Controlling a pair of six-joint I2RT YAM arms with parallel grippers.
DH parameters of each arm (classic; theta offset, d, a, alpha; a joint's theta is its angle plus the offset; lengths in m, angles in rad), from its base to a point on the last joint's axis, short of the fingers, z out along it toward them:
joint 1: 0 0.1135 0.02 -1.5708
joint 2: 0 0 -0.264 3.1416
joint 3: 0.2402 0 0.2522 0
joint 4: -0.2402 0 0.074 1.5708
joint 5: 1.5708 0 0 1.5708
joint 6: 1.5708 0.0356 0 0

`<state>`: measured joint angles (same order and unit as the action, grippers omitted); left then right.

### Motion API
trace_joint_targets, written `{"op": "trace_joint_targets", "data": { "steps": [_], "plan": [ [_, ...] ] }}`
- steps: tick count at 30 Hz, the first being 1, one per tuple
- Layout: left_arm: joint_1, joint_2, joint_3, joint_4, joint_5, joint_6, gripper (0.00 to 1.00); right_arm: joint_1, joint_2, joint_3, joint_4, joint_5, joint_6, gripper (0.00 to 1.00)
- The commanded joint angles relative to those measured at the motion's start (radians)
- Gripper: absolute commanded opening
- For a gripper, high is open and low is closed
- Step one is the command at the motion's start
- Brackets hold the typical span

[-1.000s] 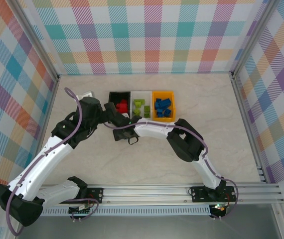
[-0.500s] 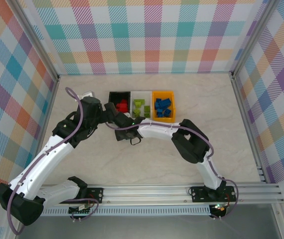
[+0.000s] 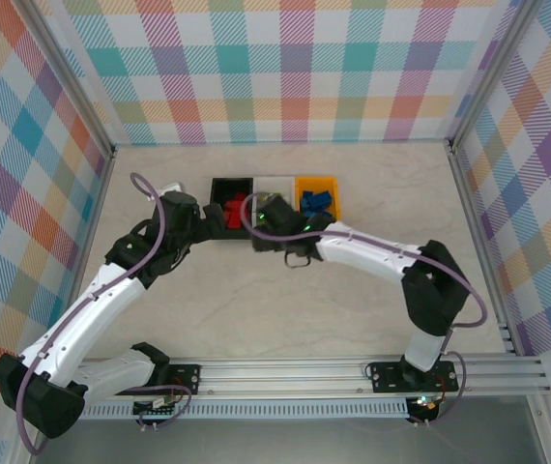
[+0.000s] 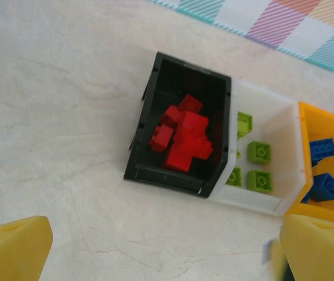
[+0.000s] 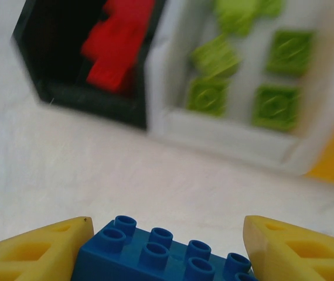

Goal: Sort the legos into containers by color

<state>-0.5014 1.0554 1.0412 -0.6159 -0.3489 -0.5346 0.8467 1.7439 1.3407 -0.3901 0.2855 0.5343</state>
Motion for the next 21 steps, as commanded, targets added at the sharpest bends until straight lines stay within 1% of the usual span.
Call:
{"op": "trace_joint_targets", "data": {
  "steps": [1,6,8,12,14,17,21],
  "plan": [
    [0.008,-0.014,-0.022,0.003,0.015,-0.019,1.00,-0.130,-0.007,0.000,0.037,-0.042,-0.037,0.62],
    [0.009,-0.032,-0.038,0.005,0.007,-0.028,1.00,-0.265,0.074,0.077,0.045,-0.087,-0.062,0.62],
    [0.008,-0.034,-0.040,0.004,0.002,-0.030,1.00,-0.300,0.121,0.119,0.034,-0.110,-0.068,0.65],
    [0.009,-0.032,-0.053,0.004,-0.013,-0.032,1.00,-0.347,0.221,0.212,0.005,-0.129,-0.078,0.84],
    [0.009,-0.035,-0.063,0.006,-0.028,-0.036,1.00,-0.358,0.234,0.235,0.011,-0.140,-0.087,0.88],
    [0.010,-0.049,-0.086,0.021,-0.071,-0.033,1.00,-0.360,0.171,0.207,0.060,-0.144,-0.094,0.90],
    [0.016,-0.082,-0.131,0.086,-0.197,-0.011,1.00,-0.361,-0.015,0.051,0.204,-0.132,-0.080,0.92]
  ]
}}
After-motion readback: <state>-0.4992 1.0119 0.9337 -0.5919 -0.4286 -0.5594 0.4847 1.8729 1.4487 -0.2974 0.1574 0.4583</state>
